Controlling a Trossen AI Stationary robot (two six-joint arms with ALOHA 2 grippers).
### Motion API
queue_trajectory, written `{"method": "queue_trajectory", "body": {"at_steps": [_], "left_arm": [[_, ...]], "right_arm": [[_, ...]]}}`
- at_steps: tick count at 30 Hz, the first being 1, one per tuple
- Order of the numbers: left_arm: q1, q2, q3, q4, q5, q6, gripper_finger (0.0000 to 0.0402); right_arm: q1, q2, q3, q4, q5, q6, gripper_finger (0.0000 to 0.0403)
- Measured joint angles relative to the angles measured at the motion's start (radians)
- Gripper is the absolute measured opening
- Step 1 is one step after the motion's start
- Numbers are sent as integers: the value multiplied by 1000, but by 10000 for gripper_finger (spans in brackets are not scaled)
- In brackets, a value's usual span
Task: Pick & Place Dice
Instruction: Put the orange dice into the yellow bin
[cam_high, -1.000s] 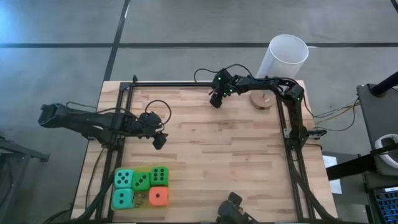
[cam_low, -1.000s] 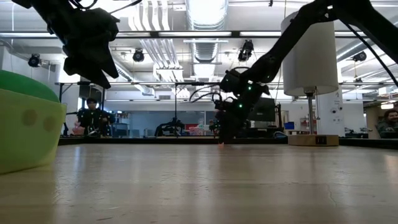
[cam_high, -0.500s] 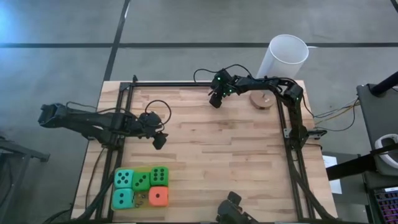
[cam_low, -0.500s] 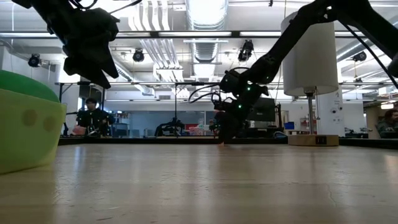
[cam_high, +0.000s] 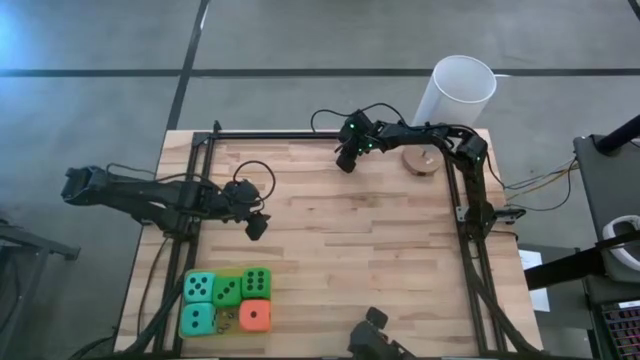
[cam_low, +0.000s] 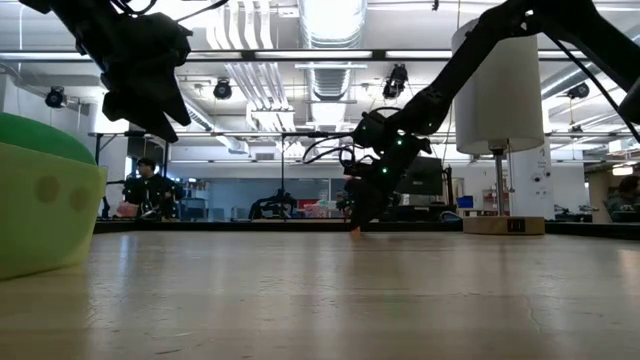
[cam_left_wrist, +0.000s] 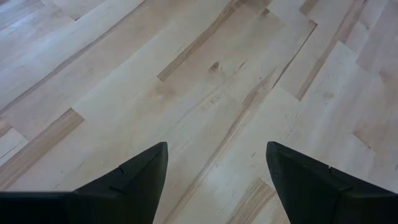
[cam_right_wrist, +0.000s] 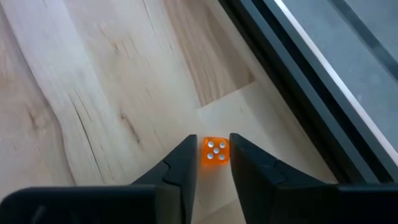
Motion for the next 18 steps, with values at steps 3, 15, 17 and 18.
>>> {"method": "queue_trajectory", "body": {"at_steps": [3, 15, 17, 18], "left_arm": [[0, 0, 0, 0, 0, 0, 277], [0, 0, 0, 0, 0, -1, 276], [0, 0, 0, 0, 0, -1, 274], [0, 0, 0, 0, 0, -1, 274]], "right_arm": [[0, 0, 0, -3, 0, 0, 74], [0, 0, 0, -5, 0, -1, 59], [0, 0, 0, -5, 0, -3, 59], [0, 0, 2, -8, -1, 1, 59]]}}
